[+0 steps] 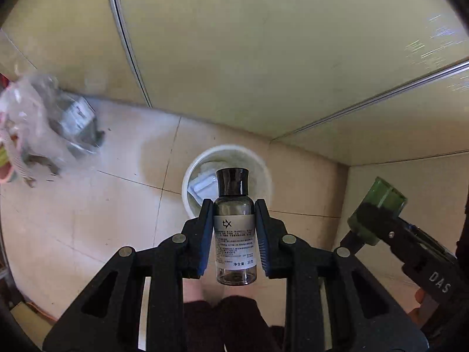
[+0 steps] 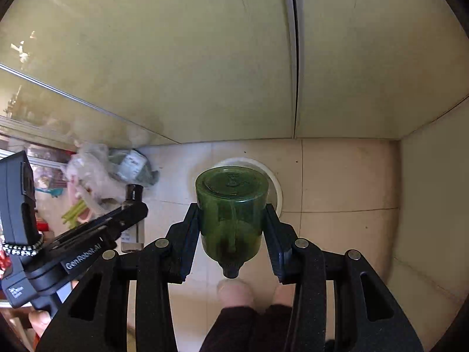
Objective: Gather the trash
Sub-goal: 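Open the left tool over the bin while the right tool releases the jar into it, then raise both tools back up to the counter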
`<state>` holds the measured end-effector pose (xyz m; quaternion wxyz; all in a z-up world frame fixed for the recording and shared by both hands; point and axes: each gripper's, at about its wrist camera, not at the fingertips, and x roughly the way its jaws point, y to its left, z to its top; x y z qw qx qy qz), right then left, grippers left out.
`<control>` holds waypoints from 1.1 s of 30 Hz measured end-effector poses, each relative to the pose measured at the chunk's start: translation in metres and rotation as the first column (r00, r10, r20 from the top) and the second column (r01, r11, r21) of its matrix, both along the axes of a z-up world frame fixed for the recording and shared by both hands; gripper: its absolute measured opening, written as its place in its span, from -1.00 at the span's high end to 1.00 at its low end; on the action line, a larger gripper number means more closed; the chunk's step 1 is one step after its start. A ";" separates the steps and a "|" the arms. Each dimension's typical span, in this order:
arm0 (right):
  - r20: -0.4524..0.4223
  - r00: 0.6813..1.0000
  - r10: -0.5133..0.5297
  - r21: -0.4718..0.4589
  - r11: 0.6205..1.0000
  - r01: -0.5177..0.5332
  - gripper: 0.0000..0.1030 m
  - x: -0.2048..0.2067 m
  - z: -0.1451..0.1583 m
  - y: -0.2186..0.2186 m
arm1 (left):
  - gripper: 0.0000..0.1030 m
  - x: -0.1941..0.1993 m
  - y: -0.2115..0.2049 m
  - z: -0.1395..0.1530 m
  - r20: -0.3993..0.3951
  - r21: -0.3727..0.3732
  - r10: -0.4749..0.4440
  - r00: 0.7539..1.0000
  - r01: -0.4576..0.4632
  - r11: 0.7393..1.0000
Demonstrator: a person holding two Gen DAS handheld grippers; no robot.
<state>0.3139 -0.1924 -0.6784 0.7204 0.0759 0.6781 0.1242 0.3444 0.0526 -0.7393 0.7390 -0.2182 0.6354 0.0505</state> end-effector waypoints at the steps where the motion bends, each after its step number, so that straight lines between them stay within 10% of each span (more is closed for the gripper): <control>1: 0.000 1.000 0.004 0.003 1.000 -0.004 0.24 0.000 -0.015 0.002 | 0.47 0.003 -0.002 -0.017 -0.008 -0.002 0.003 1.000 -0.003 1.000; 9: -0.043 0.999 0.022 0.024 0.999 -0.021 0.23 0.001 -0.088 0.020 | 0.47 0.006 0.002 -0.122 -0.071 -0.073 0.039 0.997 -0.044 0.996; 17: -0.092 0.994 0.057 0.033 0.998 -0.054 0.23 0.004 -0.093 0.017 | 0.47 0.004 -0.001 -0.134 -0.117 -0.089 0.037 0.992 -0.047 0.995; 25: -0.072 0.996 0.054 0.019 0.998 -0.052 0.23 0.004 -0.017 0.007 | 0.47 -0.009 0.002 -0.038 -0.100 -0.016 0.049 0.994 -0.051 0.999; 33: 0.031 0.998 0.046 0.048 0.998 -0.048 0.23 0.013 0.150 0.011 | 0.47 -0.011 0.005 0.152 0.026 0.068 0.005 1.000 -0.007 0.998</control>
